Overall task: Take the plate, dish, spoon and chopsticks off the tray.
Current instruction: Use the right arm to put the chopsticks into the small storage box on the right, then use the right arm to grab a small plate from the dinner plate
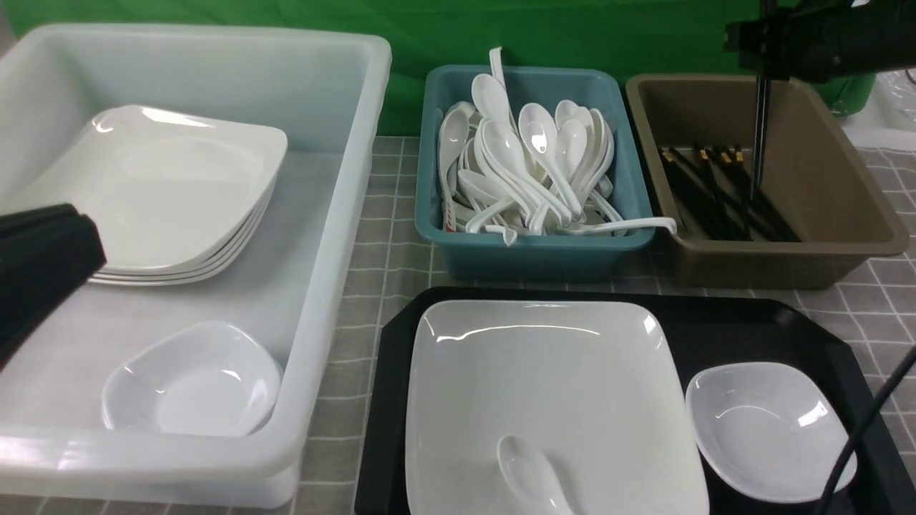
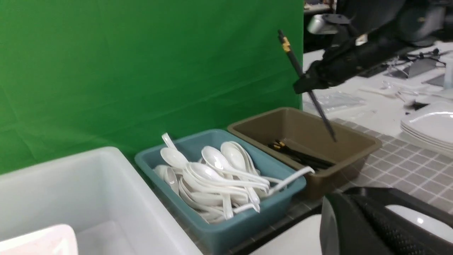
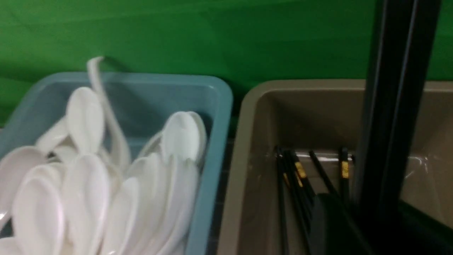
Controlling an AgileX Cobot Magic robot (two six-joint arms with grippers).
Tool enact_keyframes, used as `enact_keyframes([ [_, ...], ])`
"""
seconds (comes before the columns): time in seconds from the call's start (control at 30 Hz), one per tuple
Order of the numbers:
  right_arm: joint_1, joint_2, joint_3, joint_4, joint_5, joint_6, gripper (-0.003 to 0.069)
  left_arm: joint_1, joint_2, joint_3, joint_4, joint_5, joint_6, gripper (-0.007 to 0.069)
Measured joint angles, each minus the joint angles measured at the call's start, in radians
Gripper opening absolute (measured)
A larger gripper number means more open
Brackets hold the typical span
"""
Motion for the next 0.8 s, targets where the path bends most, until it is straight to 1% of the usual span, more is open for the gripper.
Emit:
enact_keyframes([
  [0.03,-0.014,0.025,-0.015,0.0,0.018,0.006,0.0316,0.0,0.0,0.0,0.0,0.005,0.0,0.001],
  [0.07,-0.016,0.028,-0.02,0.0,0.025,0.007,0.034,0.0,0.0,0.0,0.0,0.006,0.0,0.001],
  [0.1,-0.029,0.038,-0.03,-0.001,0.055,0.009,0.0409,0.0,0.0,0.0,0.0,0.007,0.0,0.001],
  [0.13,-0.036,0.038,-0.035,-0.003,0.079,0.009,0.0442,0.0,0.0,0.0,0.0,0.007,0.0,0.001],
  [0.17,-0.042,0.031,-0.038,-0.009,0.104,0.006,0.0457,0.0,0.0,0.0,0.0,0.007,0.0,0.001],
  [0.2,-0.045,0.018,-0.04,-0.014,0.128,0.003,0.0459,0.0,0.0,0.0,0.0,0.007,0.0,0.001],
  [0.27,-0.046,-0.022,-0.04,-0.032,0.215,-0.007,0.042,0.0,0.0,0.0,0.001,0.007,0.0,0.001],
  [0.3,-0.046,-0.047,-0.04,-0.036,0.252,-0.017,0.0395,0.0,0.0,0.0,0.002,0.008,0.0,0.001],
  [0.33,-0.043,-0.076,-0.041,-0.044,0.314,-0.036,0.0353,0.0,0.0,0.0,0.003,0.009,0.0,0.001],
  [0.37,-0.042,-0.088,-0.041,-0.046,0.324,-0.04,0.0345,0.0,0.0,0.0,0.003,0.009,0.0,0.001],
  [0.4,-0.036,-0.113,-0.04,-0.056,0.38,-0.051,0.0311,0.0,0.0,0.0,0.003,0.01,0.0,0.001],
  [0.43,-0.016,-0.175,-0.024,-0.087,0.474,-0.062,0.0264,0.0,0.0,0.0,0.003,0.015,0.0,0.001],
  [0.47,-0.012,-0.182,-0.02,-0.091,0.484,-0.061,0.026,0.0,0.0,0.0,0.003,0.015,0.0,0.001],
  [0.5,0.023,-0.246,0.018,-0.125,0.551,-0.064,0.0246,0.0,0.0,0.0,0.003,0.021,0.0,0.001],
  [0.57,0.084,-0.323,0.113,-0.168,0.611,-0.065,0.0242,0.0,0.0,0.0,0.003,0.029,0.0,0.001],
  [0.6,0.1,-0.341,0.125,-0.174,0.616,-0.065,0.0242,0.0,0.0,0.0,0.003,0.03,0.0,0.001],
  [0.63,0.182,-0.419,0.246,-0.24,0.661,-0.066,0.0244,0.0,0.0,0.0,0.003,0.034,0.0,0.001],
  [0.67,0.191,-0.428,0.276,-0.247,0.664,-0.065,0.0244,0.0,0.0,0.0,0.003,0.034,0.0,0.001],
  [0.7,0.251,-0.478,0.37,-0.288,0.679,-0.059,0.0251,0.0,0.0,0.0,0.003,0.035,0.0,0.001],
  [0.73,0.317,-0.526,0.467,-0.324,0.681,-0.052,0.0268,0.0,0.0,0.0,0.003,0.036,0.0,0.001],
  [0.8,0.399,-0.594,0.626,-0.373,0.656,-0.044,0.0328,0.0,0.0,0.0,0.003,0.038,0.0,0.001],
])
